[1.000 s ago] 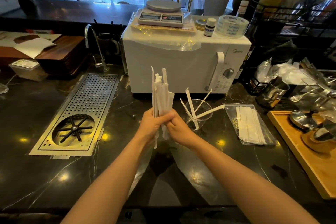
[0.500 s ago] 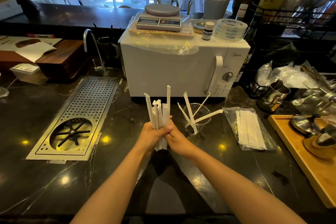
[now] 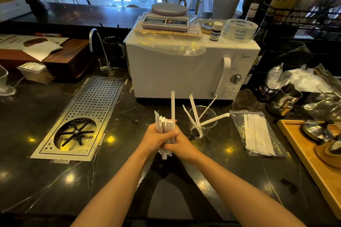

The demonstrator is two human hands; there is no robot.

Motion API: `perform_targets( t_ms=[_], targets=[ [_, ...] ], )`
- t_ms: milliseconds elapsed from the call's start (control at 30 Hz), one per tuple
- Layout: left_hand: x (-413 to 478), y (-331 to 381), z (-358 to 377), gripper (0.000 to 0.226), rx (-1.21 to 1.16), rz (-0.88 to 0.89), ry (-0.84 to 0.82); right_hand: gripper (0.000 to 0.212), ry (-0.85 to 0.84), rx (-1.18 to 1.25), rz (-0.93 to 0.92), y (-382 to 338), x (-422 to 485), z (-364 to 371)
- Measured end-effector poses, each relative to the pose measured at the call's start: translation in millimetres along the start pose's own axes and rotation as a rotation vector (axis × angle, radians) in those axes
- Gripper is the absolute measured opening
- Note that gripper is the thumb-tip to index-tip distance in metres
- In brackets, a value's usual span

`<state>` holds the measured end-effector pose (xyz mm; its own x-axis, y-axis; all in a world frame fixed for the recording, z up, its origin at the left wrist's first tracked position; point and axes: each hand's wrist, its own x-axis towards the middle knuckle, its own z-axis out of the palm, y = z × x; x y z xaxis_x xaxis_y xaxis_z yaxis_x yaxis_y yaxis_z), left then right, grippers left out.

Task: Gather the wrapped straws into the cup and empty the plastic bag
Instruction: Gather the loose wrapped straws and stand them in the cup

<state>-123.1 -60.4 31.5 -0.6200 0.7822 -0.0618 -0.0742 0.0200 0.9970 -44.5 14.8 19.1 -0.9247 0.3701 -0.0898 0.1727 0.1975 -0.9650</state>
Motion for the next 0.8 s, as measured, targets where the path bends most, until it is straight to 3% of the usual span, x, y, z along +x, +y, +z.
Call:
perform_targets(
  t_ms=[267, 467, 633, 800],
  targets=[
    [-4.3, 0.6, 1.0, 0.026, 0.022, -0.013, 0.057, 0.060, 0.030, -0.012, -0.011, 7.1, 0.0, 0.6],
    [-5.9, 4.0, -1.3, 0.029, 0.006, 0.002, 0.012, 0.059, 0.022, -0.040, -0.008, 7.0, 3.3, 3.7],
    [-4.3, 2.8, 2.0, 0.016, 0.084, -0.006, -0.009, 0.041, 0.046, -0.105, -0.004, 6.4, 5.5, 5.9],
    [-4.1, 16.6, 4.6, 0.015, 0.149, 0.006, -0.049, 0.036, 0.058, -0.095, -0.037, -6.0, 3.6, 4.3]
  ],
)
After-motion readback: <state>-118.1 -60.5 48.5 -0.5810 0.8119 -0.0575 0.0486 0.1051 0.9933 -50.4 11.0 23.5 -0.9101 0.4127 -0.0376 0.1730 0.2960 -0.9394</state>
